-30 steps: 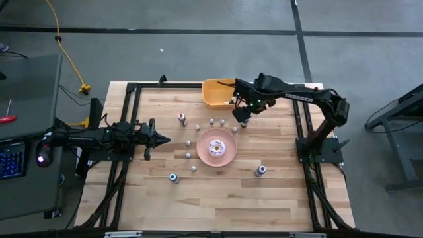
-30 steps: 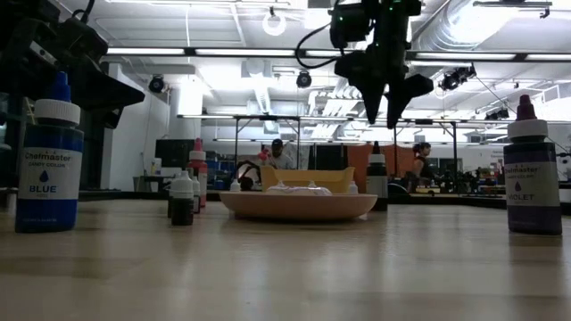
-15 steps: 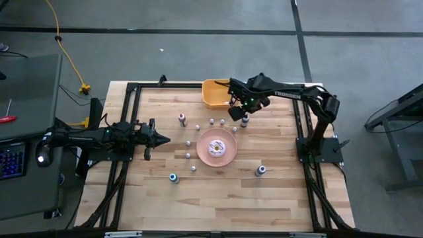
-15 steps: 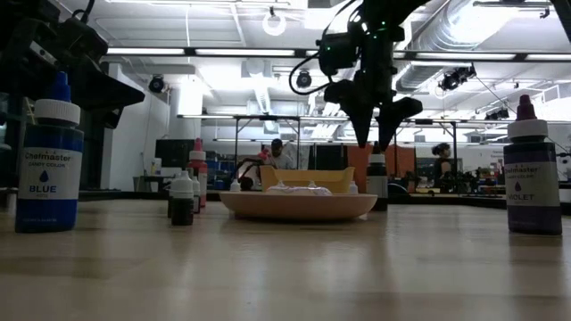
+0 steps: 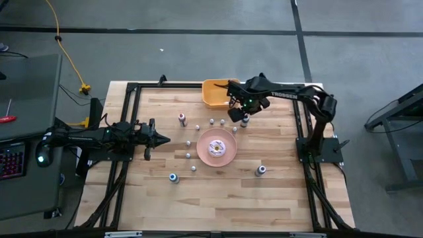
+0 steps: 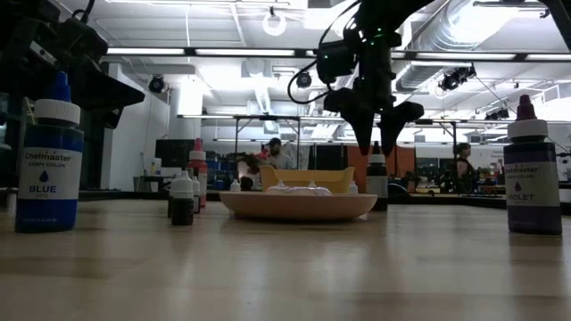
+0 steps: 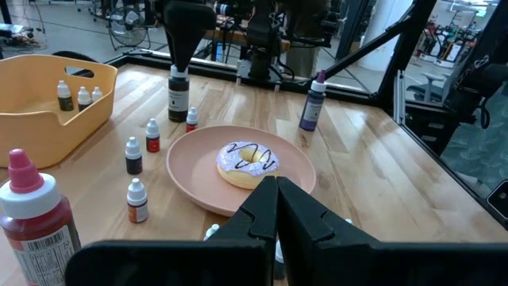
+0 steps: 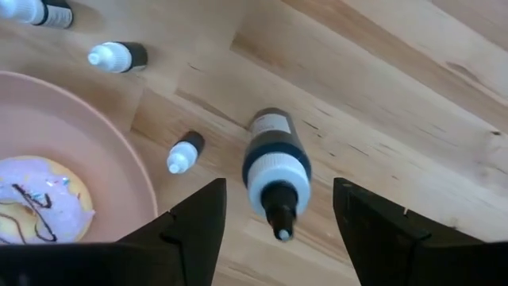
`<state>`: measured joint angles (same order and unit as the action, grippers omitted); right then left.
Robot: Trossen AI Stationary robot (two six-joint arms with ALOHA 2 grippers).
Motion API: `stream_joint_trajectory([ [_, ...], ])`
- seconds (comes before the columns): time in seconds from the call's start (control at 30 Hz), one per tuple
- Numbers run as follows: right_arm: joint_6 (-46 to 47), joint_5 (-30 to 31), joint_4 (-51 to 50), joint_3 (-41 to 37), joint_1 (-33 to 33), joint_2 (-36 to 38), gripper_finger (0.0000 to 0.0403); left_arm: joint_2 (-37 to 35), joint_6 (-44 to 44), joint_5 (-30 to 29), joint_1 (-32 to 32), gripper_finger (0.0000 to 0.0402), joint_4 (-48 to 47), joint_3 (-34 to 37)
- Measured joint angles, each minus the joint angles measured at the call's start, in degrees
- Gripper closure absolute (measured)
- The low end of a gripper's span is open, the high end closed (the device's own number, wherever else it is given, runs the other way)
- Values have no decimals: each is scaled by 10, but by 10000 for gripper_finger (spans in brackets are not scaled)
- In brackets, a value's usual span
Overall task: Pick & Place food coloring
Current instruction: Put the large black food coloring bottle into the orange bin
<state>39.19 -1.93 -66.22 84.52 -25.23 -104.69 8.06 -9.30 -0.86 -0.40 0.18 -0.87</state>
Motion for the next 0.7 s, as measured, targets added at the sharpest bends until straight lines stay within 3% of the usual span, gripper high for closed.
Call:
stream_joint_trajectory([
  [0.7, 13, -3, 51, -41, 0, -3, 183, 0, 0, 1, 0, 401, 0, 0],
])
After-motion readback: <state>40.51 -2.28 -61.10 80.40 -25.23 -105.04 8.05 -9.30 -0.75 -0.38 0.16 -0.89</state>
